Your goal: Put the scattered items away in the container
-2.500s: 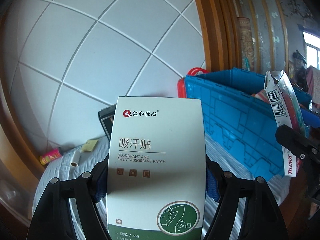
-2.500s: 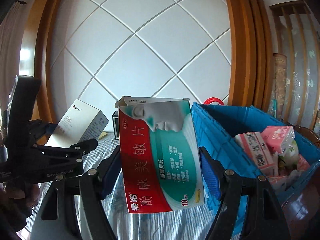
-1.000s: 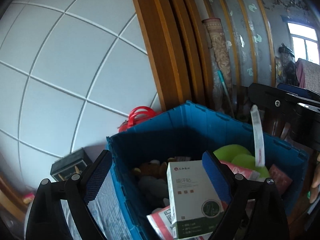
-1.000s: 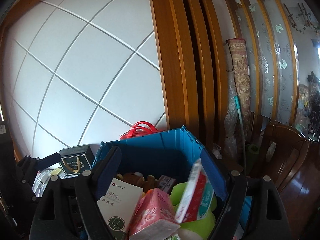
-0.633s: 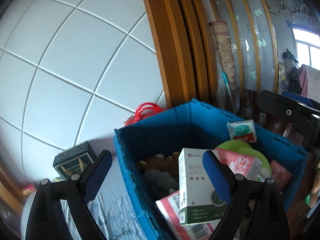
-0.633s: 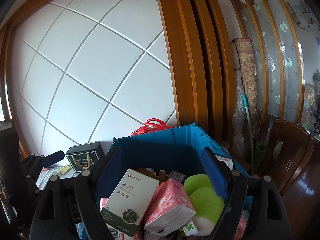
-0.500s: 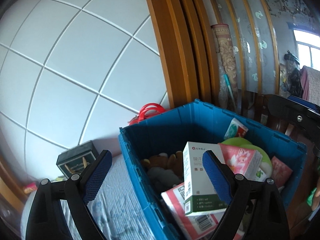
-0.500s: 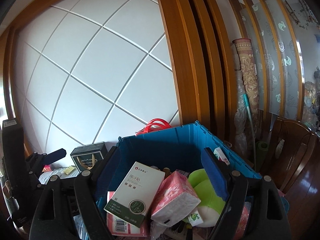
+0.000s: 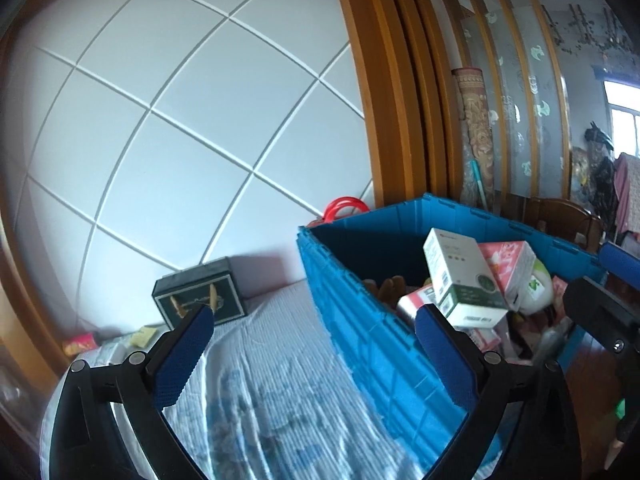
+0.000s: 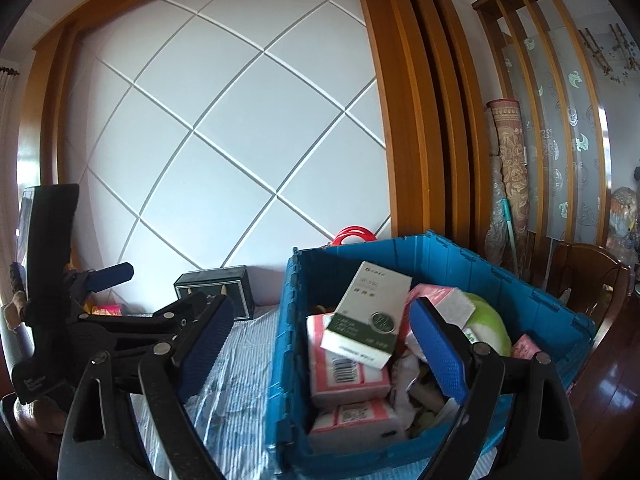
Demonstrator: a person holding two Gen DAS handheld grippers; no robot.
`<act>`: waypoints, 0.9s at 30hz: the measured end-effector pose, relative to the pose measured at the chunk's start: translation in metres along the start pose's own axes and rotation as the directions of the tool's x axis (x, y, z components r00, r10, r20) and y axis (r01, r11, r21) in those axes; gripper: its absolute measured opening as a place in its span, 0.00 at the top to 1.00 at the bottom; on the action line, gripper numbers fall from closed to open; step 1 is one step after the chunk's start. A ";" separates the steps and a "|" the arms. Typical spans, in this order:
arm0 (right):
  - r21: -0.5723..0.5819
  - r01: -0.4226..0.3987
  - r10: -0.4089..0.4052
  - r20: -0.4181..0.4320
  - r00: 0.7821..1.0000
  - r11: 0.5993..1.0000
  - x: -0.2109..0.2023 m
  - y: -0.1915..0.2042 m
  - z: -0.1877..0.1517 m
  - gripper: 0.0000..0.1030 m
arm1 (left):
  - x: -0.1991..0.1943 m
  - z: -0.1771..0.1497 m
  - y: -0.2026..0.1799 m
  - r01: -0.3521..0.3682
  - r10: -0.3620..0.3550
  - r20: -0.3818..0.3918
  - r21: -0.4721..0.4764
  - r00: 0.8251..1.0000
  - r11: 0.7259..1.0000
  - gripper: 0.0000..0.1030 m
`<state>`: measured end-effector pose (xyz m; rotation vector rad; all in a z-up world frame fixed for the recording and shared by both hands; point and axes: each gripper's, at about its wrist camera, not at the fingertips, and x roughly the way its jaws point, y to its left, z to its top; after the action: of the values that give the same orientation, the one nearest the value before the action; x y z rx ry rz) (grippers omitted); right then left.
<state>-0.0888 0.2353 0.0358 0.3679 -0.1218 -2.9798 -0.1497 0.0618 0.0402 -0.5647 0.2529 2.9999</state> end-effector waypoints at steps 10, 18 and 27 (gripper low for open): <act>0.031 -0.058 0.059 -0.019 0.998 0.998 -0.035 0.101 -0.024 0.12 | -0.069 -0.049 0.110 -0.062 0.060 -0.026 -0.082 0.998 0.995 0.01; 0.001 -0.068 0.068 -0.042 0.997 0.998 -0.064 0.157 -0.046 0.12 | -0.097 -0.081 0.155 -0.053 0.046 -0.065 -0.107 0.997 0.993 0.01; 0.000 -0.123 0.122 -0.073 0.990 0.992 -0.067 0.171 -0.055 0.12 | -0.124 -0.096 0.155 -0.156 0.157 0.008 -0.066 0.988 0.986 0.01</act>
<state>0.0109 0.0722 0.0150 0.4508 -0.1253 -2.8414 -0.0168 -0.1136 0.0201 -0.5551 0.2085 3.1729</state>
